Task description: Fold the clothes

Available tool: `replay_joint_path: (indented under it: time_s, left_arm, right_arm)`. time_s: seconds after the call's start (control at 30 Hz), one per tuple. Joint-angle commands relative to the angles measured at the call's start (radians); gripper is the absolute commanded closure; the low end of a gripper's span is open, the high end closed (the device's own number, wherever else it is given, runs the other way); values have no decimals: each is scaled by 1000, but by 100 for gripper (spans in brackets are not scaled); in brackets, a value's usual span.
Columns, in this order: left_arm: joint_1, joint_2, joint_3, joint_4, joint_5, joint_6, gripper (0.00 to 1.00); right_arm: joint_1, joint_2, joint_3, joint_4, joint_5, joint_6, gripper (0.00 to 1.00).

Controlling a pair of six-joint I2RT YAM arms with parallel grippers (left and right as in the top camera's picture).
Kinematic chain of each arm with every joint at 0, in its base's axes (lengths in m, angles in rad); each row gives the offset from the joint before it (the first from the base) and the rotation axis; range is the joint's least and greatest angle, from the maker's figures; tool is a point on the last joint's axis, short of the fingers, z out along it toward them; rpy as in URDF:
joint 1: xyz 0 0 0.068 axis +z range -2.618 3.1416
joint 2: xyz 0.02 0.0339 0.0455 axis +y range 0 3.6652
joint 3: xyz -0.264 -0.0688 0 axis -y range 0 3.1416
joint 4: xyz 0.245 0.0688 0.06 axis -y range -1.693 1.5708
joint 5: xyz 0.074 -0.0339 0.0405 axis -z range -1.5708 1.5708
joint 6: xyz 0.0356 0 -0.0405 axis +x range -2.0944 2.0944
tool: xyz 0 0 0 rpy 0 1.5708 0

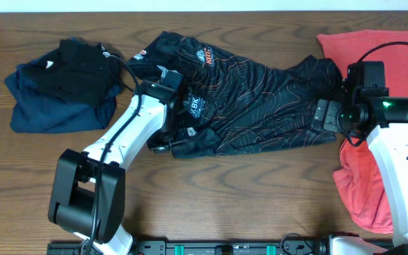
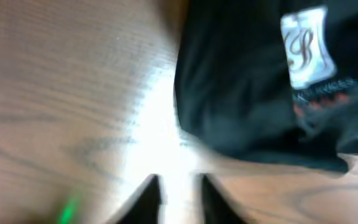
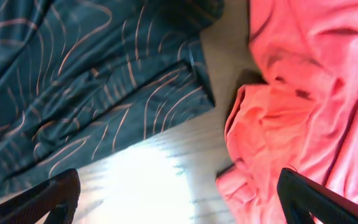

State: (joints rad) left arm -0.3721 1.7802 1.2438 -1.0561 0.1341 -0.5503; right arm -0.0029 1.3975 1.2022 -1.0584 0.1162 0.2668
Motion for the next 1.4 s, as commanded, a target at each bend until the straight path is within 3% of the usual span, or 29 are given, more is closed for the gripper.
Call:
replay_joint_path:
  time_s: [0.0, 0.03, 0.07, 0.13, 0.37, 0.47, 0.53, 0.6, 0.67, 0.77, 0.93, 1.17, 1.37]
  left_arm:
    - [0, 4, 3, -40, -4, 16, 50]
    - [0, 4, 3, -63, -4, 23, 30]
    - [1, 4, 3, -76, -4, 31, 20]
    - [1, 3, 3, -106, -4, 45, 14]
    - [0, 0, 4, 1, 61, 107, 14]
    - [1, 0, 4, 72, 64, 112, 14]
    - [1, 0, 4, 93, 64, 112, 14]
    - [0, 0, 4, 112, 65, 112, 14]
    - [1, 0, 4, 126, 65, 113, 14]
    - [0, 0, 4, 153, 68, 113, 14]
    - [0, 0, 4, 258, 68, 132, 12]
    - [0, 10, 4, 364, 68, 130, 12]
    - [0, 35, 4, 400, 67, 58, 13]
  right_arm:
    - [-5, -4, 11, -17, -38, -13, 1]
    - [-5, -3, 9, -21, -38, -13, 1]
    - [-5, -2, 6, -23, -38, -13, 1]
    - [-4, -2, -6, -21, -40, -8, 1]
    - [-3, -2, -127, 40, -86, 27, 1]
    - [-3, -2, -208, 92, -108, 94, 7]
    - [-4, -2, -262, 140, -106, 133, 14]
    - [-5, -2, -327, 210, -105, 169, 36]
    - [-10, -2, -367, 257, -103, 184, 45]
    - [-22, -2, -395, 301, -100, 190, 46]
    - [-49, -2, -396, 315, -90, 189, 31]
    - [-64, 2, -399, 303, -64, 190, 30]
    - [-64, 2, -399, 305, -64, 212, 29]
